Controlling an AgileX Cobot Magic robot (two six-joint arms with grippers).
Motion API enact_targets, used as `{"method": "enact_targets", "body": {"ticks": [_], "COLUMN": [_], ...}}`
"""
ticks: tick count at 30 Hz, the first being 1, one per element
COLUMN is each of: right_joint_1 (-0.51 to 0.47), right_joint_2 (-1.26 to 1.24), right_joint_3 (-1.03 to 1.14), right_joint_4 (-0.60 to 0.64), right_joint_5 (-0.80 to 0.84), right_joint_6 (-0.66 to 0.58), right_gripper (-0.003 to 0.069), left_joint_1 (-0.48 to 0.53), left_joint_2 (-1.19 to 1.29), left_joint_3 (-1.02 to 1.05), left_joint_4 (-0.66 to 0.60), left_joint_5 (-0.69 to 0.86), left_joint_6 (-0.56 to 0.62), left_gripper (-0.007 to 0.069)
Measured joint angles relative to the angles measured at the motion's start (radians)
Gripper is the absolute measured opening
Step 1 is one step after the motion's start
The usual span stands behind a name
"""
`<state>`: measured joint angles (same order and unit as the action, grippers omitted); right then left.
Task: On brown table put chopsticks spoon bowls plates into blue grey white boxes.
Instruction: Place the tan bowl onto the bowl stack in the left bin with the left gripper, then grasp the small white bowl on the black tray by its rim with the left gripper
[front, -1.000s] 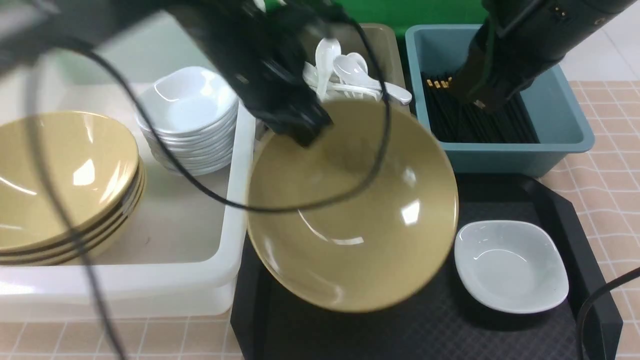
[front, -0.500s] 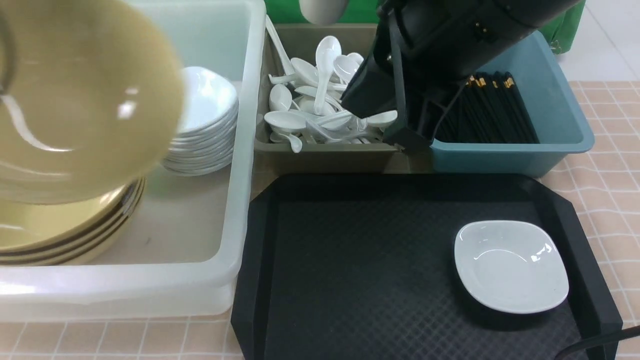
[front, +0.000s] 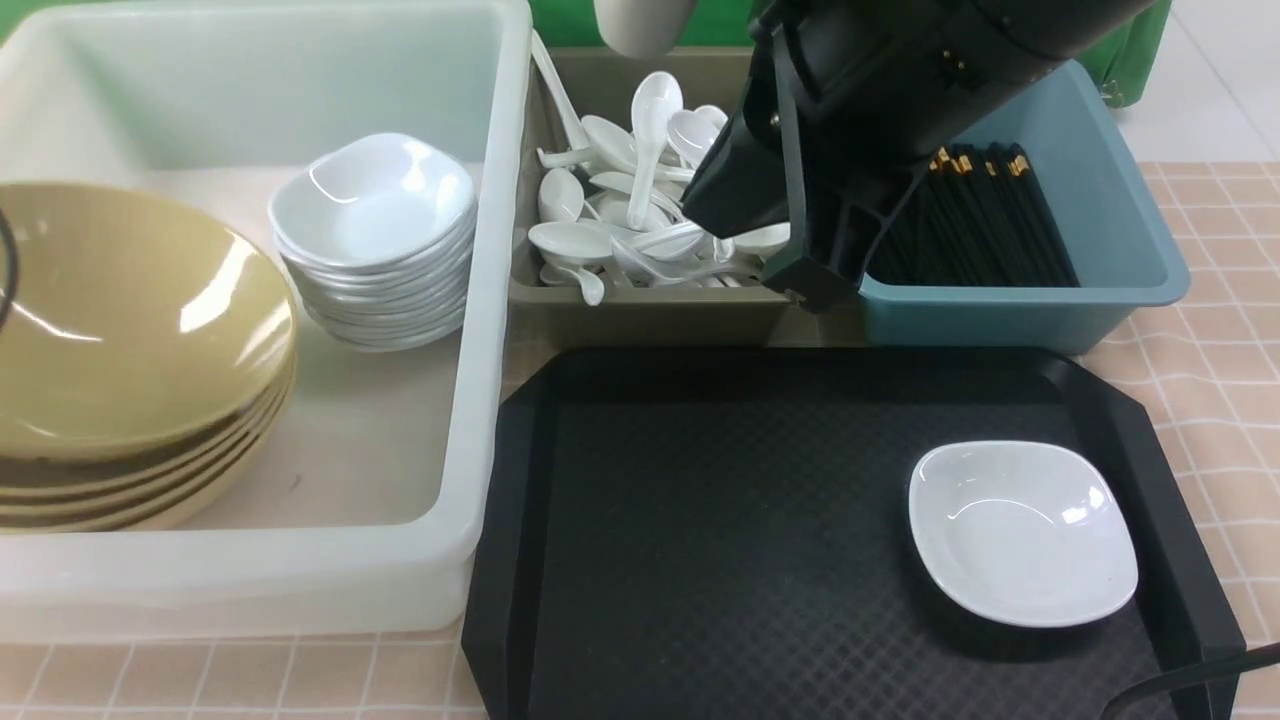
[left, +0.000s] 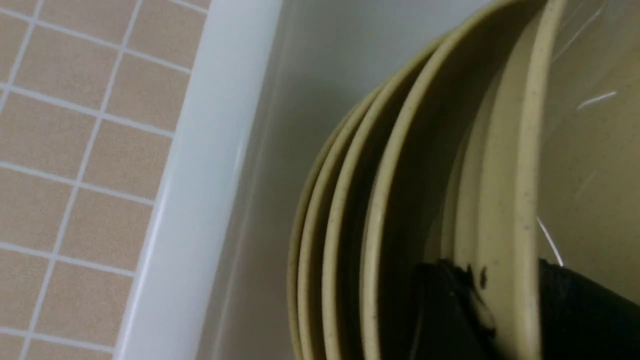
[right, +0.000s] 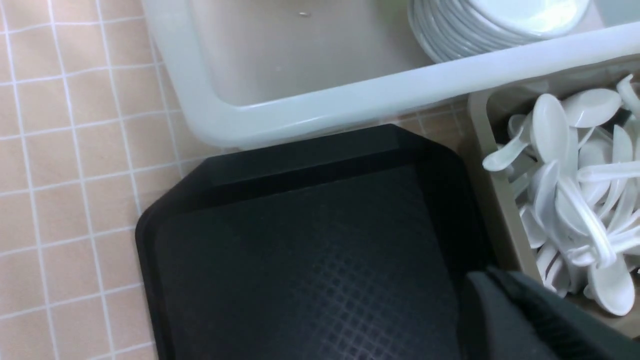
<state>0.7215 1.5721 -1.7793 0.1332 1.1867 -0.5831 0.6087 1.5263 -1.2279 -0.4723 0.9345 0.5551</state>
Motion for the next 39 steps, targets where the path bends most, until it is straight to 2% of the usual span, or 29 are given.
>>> {"method": "enact_targets", "body": {"ticks": [5, 6, 9, 12, 14, 17, 19, 20, 21, 22, 24, 26, 31, 37, 39], "right_joint_1": [-0.018, -0.020, -0.042, -0.060, -0.080, -0.103, -0.125, -0.127, -0.147, -0.150, -0.182, -0.204, -0.212, -0.212, -0.212], "right_joint_2": [0.000, 0.000, 0.000, 0.000, 0.000, 0.000, 0.001, 0.001, 0.001, 0.001, 0.001, -0.009, -0.096, -0.273, -0.319], "right_joint_3": [0.000, 0.000, 0.000, 0.000, 0.000, 0.000, 0.000, 0.000, 0.000, 0.000, 0.007, 0.034, 0.190, 0.432, 0.489], "right_joint_4": [-0.001, -0.001, -0.002, -0.003, -0.004, -0.030, -0.084, -0.090, -0.133, -0.133, -0.176, -0.193, -0.206, -0.299, -0.317], "right_joint_5": [0.000, 0.000, 0.001, 0.001, 0.001, 0.001, 0.005, 0.006, 0.029, 0.029, 0.060, 0.061, 0.061, 0.063, 0.064], "right_joint_6": [0.000, 0.000, 0.000, 0.000, 0.005, 0.039, 0.105, 0.105, 0.164, 0.170, 0.241, 0.289, 0.368, 0.486, 0.509], "right_gripper": [0.0037, 0.0037, 0.0038, 0.0040, 0.0041, 0.0043, 0.0045, 0.0045, 0.0046, 0.0046, 0.0048, 0.0048, 0.0048, 0.0048, 0.0048], "left_joint_1": [-0.038, -0.039, -0.046, -0.045, -0.057, -0.111, -0.213, -0.225, -0.347, -0.347, -0.552, -0.710, -1.027, -1.245, -1.279], "left_joint_2": [0.001, 0.001, -0.024, -0.054, -0.085, -0.119, -0.136, -0.136, -0.131, -0.129, -0.089, -0.031, 0.176, 0.417, 0.466], "left_joint_3": [-0.013, -0.013, -0.078, -0.154, -0.241, -0.298, -0.317, -0.317, -0.321, -0.321, -0.322, -0.322, -0.355, -0.458, -0.476], "left_joint_4": [0.121, 0.126, 0.240, 0.294, 0.282, 0.238, 0.176, 0.176, 0.139, 0.136, 0.108, 0.093, 0.070, 0.058, 0.056], "left_joint_5": [-0.007, -0.005, 0.026, 0.080, 0.157, 0.222, 0.253, 0.253, 0.262, 0.262, 0.242, 0.187, 0.062, 0.036, 0.023], "left_joint_6": [-0.035, -0.035, -0.156, -0.247, -0.321, -0.340, -0.323, -0.321, -0.299, -0.296, -0.269, -0.248, -0.179, -0.153, -0.151], "left_gripper": [0.0430, 0.0437, 0.0528, 0.0551, 0.0547, 0.0537, 0.0501, 0.0497, 0.0462, 0.0462, 0.0413, 0.0390, 0.0382, 0.0413, 0.0438]}}
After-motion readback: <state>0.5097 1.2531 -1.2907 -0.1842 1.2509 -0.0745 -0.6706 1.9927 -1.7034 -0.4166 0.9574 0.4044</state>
